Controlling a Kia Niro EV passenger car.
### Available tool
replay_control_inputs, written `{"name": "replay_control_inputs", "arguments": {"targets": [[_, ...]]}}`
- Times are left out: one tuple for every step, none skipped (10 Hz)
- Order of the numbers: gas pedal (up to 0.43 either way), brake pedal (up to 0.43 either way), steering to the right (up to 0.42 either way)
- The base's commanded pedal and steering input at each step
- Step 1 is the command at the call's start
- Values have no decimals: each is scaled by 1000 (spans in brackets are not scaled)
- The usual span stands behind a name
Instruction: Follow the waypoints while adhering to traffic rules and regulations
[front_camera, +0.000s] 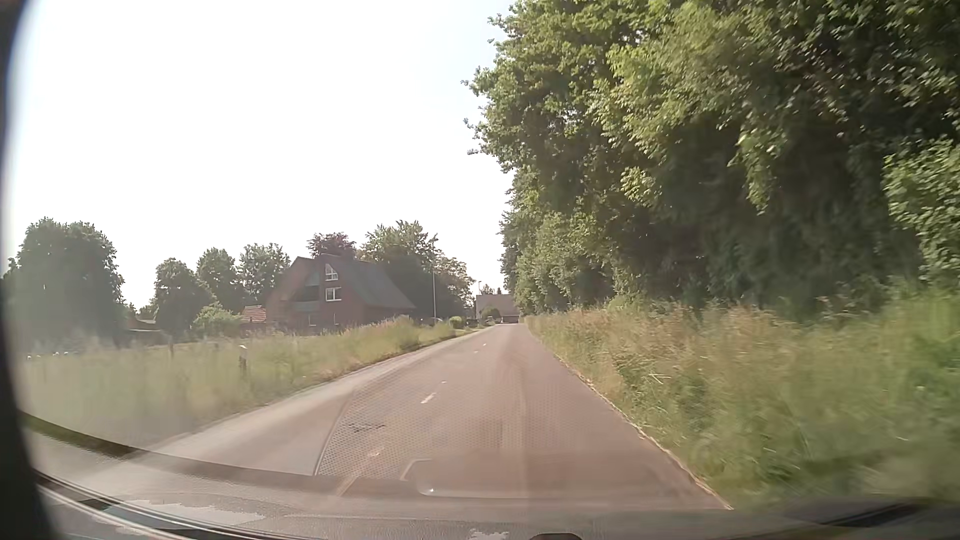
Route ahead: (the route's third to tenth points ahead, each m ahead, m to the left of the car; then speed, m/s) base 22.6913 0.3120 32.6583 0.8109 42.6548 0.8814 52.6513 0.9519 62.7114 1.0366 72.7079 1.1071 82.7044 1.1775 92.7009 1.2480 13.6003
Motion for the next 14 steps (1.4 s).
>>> {"name": "replay_control_inputs", "arguments": {"targets": [[209, 0, -4], [209, 0, -5], [209, 0, -5], [209, 0, -5], [197, 0, -5], [197, 0, -4], [197, 0, -3], [197, 0, -2], [197, 0, -2], [197, 0, -2], [197, 0, -2], [197, 0, -2], [197, 0, 0], [197, 0, 2]]}}
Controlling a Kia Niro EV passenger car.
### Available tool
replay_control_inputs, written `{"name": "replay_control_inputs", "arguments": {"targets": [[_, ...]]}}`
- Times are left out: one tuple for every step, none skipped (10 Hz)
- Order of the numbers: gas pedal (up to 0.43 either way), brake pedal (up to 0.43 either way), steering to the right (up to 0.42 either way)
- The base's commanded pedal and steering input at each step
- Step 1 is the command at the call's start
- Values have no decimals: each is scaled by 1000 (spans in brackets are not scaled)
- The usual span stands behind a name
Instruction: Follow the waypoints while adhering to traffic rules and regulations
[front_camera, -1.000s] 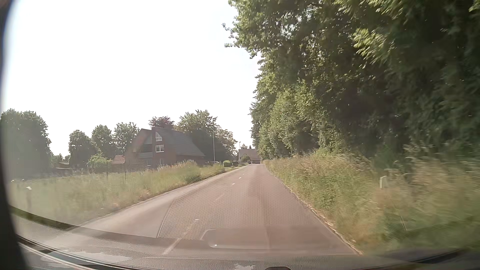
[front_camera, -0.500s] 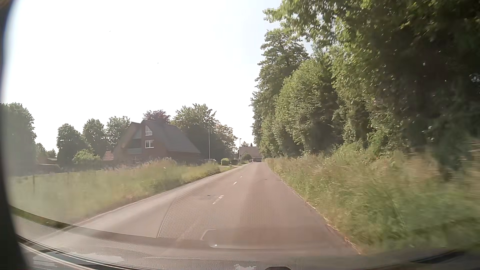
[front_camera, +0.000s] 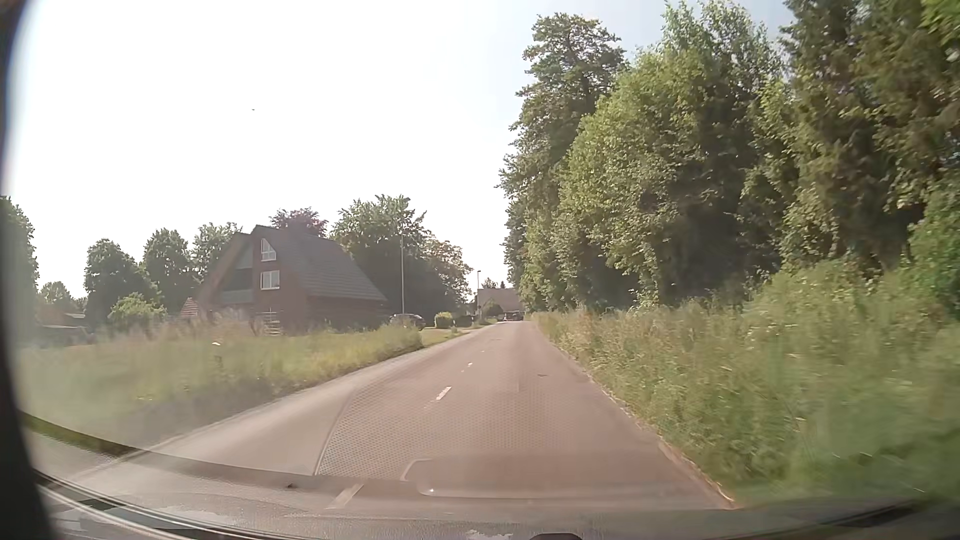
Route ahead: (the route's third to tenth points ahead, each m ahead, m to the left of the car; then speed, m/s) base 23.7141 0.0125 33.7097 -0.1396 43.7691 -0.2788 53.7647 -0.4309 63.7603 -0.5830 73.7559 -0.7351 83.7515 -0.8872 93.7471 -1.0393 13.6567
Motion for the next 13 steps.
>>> {"name": "replay_control_inputs", "arguments": {"targets": [[197, 0, 4], [197, 0, 4], [197, 0, 1], [197, 0, -1], [197, 0, -1], [197, 0, -1], [197, 0, -1], [197, 0, -1], [197, 0, -1], [197, 0, -2], [197, 0, -3], [197, 0, -5], [197, 0, -6]]}}
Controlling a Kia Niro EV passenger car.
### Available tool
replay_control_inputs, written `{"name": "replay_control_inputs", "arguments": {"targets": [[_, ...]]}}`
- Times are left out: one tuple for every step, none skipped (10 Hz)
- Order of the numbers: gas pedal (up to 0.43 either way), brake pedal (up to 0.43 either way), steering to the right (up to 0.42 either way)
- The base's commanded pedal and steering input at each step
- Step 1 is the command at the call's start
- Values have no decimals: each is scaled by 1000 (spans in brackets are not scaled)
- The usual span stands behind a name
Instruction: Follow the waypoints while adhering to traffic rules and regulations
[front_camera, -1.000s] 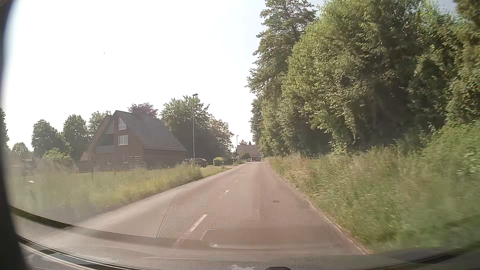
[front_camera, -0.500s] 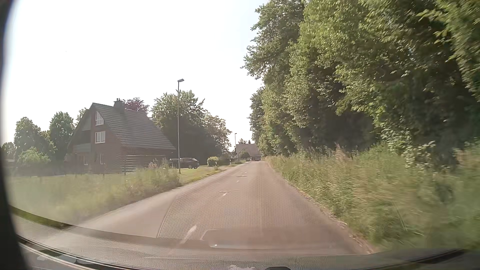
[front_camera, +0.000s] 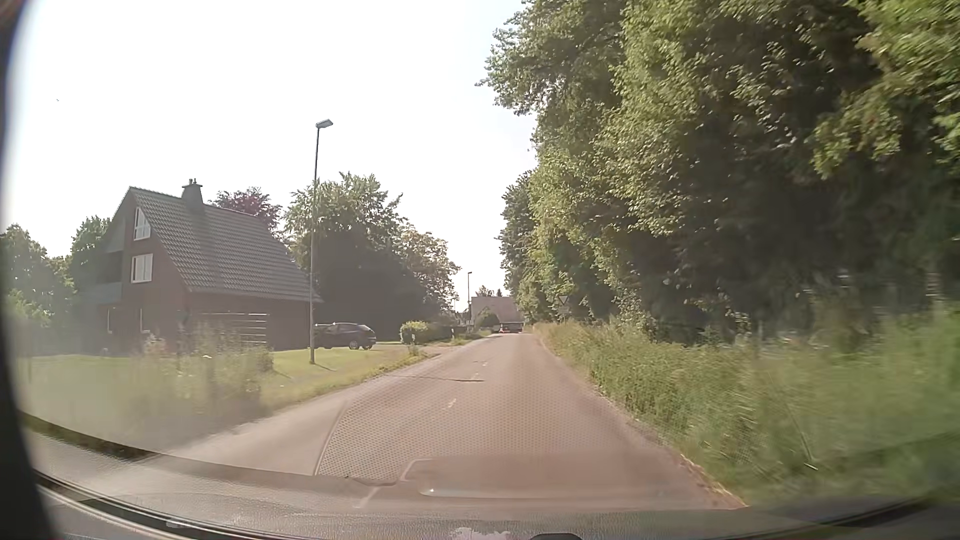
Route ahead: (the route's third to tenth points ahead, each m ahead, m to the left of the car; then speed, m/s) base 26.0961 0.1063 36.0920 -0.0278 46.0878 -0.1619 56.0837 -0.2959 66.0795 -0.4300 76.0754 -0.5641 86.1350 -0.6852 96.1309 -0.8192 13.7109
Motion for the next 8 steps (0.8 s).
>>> {"name": "replay_control_inputs", "arguments": {"targets": [[197, 0, -5], [197, 0, -5], [197, 0, -5], [197, 0, -5], [197, 0, -4], [197, 0, -3], [197, 0, -3], [197, 0, 6]]}}
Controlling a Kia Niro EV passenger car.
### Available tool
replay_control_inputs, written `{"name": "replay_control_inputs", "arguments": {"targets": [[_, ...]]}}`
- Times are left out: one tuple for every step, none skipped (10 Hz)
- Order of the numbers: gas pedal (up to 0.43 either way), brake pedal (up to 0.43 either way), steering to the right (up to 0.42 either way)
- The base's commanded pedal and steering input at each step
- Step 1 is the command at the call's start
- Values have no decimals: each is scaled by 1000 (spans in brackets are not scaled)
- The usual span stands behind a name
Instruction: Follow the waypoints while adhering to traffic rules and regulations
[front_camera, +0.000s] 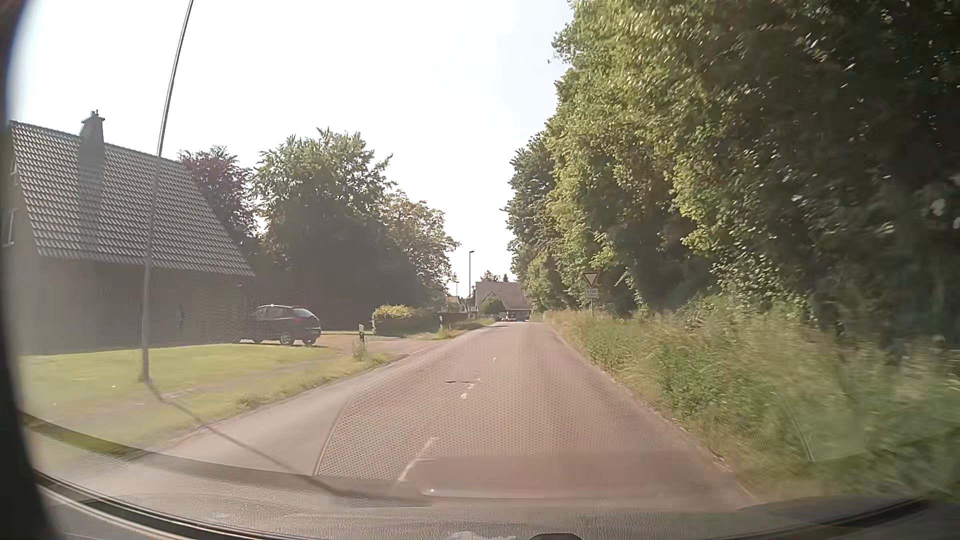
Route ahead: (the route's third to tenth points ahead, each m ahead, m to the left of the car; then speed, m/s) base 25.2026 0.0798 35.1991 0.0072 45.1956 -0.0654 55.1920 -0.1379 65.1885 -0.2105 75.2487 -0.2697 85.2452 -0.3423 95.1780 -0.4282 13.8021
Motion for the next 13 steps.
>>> {"name": "replay_control_inputs", "arguments": {"targets": [[197, 0, 12], [197, 0, 12], [197, 0, 10], [197, 0, 9], [197, 0, 6], [197, 0, 4], [197, 0, 1], [197, 0, 0], [197, 0, 0], [197, 0, -1], [197, 0, -1], [197, 0, -1], [197, 0, -1]]}}
